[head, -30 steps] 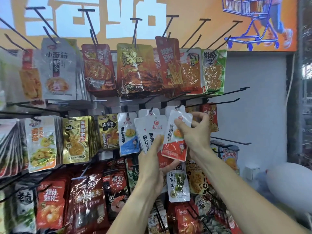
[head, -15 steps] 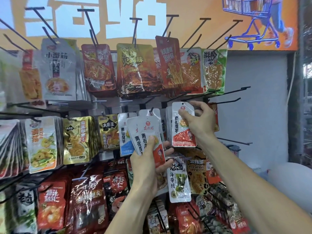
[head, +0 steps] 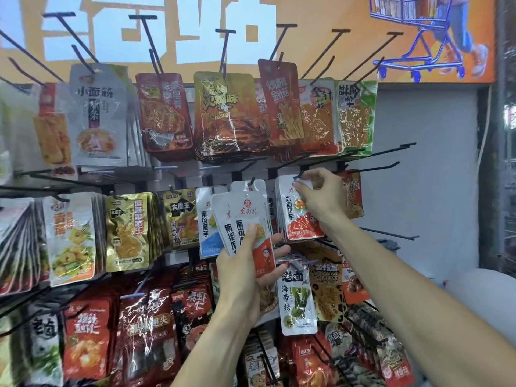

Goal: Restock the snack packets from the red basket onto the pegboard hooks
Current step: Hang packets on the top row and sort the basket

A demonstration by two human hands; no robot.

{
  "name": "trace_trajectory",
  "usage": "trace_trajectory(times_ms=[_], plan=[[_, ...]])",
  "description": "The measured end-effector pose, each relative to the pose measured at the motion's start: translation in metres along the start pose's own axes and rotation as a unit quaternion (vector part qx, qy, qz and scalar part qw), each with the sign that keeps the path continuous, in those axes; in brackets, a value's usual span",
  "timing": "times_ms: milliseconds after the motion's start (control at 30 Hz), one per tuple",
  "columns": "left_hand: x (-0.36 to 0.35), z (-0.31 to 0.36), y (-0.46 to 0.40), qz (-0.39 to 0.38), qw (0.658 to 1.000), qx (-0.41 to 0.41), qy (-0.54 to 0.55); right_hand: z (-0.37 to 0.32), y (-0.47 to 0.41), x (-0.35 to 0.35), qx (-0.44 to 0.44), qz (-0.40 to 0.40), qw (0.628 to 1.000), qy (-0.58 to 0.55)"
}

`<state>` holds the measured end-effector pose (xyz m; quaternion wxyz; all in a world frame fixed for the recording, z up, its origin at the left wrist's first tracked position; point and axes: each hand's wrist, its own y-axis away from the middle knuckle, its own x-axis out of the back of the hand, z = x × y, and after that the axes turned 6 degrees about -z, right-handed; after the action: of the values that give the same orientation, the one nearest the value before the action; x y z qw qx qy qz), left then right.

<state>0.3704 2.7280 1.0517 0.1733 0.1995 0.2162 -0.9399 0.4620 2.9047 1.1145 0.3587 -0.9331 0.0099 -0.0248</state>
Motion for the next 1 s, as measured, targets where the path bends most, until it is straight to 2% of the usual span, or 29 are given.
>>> trace_trajectory(times_ms=[200, 267, 333, 400, 467, 600, 700, 867, 1000], plan=[[-0.001, -0.001, -0.002, -0.017, 1.0, 0.012, 0.024, 0.0, 0.009, -0.006, 0.006, 0.038, 0.99, 0.135], [-0.002, -0.001, -0.004, -0.012, 0.999, 0.028, 0.038, -0.004, 0.039, 0.002, 0.01, 0.045, 0.998, 0.053], [-0.004, -0.003, -0.006, -0.011, 0.999, 0.037, 0.038, -0.015, 0.073, 0.005, -0.031, -0.023, 0.995, -0.087], [-0.009, -0.007, -0.008, 0.0, 0.999, 0.036, 0.02, -0.021, 0.091, 0.003, -0.081, -0.08, 0.977, -0.181], [-0.013, -0.01, -0.009, -0.001, 1.0, 0.03, 0.006, -0.023, 0.094, 0.003, -0.094, -0.083, 0.966, -0.227], [-0.016, -0.007, -0.004, -0.037, 0.998, 0.044, 0.039, -0.024, 0.09, 0.009, -0.102, -0.052, 0.962, -0.247], [-0.013, -0.007, -0.004, -0.017, 0.999, 0.033, 0.015, -0.018, 0.081, 0.014, -0.107, -0.028, 0.955, -0.277], [-0.005, -0.008, -0.005, 0.013, 1.0, 0.017, -0.01, -0.01, 0.055, 0.023, -0.039, 0.004, 0.983, -0.179], [-0.002, -0.007, -0.005, 0.013, 1.0, 0.01, -0.01, -0.011, 0.039, 0.022, -0.005, -0.001, 0.993, -0.121]])
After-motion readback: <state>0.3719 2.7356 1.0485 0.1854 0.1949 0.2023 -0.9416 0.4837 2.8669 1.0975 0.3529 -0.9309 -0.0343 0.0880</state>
